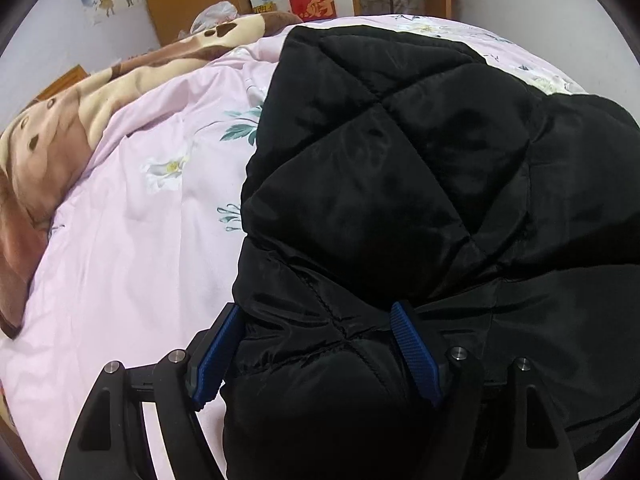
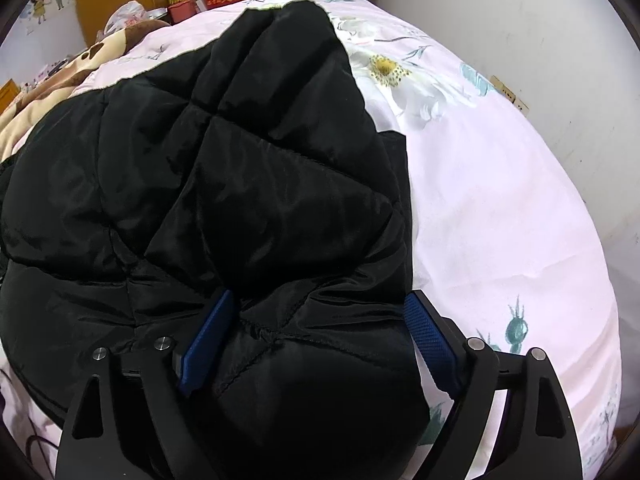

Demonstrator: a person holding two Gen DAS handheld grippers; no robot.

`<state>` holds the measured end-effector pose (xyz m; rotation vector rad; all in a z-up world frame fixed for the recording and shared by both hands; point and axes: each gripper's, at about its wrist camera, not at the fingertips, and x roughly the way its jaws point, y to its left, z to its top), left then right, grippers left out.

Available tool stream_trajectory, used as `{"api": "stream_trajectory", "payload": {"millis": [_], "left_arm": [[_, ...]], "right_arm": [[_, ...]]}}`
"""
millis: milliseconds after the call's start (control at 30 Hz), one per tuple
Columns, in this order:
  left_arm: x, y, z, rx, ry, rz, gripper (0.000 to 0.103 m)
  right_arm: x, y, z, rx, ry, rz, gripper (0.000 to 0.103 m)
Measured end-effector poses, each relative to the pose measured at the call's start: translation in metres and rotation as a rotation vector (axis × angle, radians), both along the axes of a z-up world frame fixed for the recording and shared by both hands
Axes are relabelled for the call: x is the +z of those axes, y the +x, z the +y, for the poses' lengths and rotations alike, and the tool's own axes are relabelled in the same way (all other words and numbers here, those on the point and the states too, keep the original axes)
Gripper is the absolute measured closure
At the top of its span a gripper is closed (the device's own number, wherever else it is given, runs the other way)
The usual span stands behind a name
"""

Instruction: Fold large clothes

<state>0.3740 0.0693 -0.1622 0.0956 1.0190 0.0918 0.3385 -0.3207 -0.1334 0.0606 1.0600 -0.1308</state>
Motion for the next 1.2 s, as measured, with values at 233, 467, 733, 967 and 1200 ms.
{"api": "stream_trajectory", "payload": {"millis": [233, 467, 733, 967, 1200], "left_arm": [[0.018, 0.003, 0.031, -0.030, -0.123, 0.035, 0.022], [0.034, 0.006, 0.057, -0.054, -0.188, 0.055, 0.017], [0.033, 0.021, 0.075, -0.067, -0.398, 0.115, 0.012], [0.018, 0.035, 0.075, -0.101, -0.412, 0.172, 0.012], [0.003, 0.042, 0.077, -0.102, -0.456, 0.214, 0.009]], "right_arm": [[0.025, -0.021, -0.007, -0.003, 0.028, -0.047, 0.017], [0.051, -0.035, -0.024, 0.002, 0.023, -0.079, 0.016], [0.054, -0.020, -0.036, -0.012, 0.129, -0.062, 0.016], [0.045, -0.020, -0.039, 0.014, 0.175, -0.044, 0.016], [0.032, -0.009, -0.048, 0.005, 0.279, -0.024, 0.016]]}}
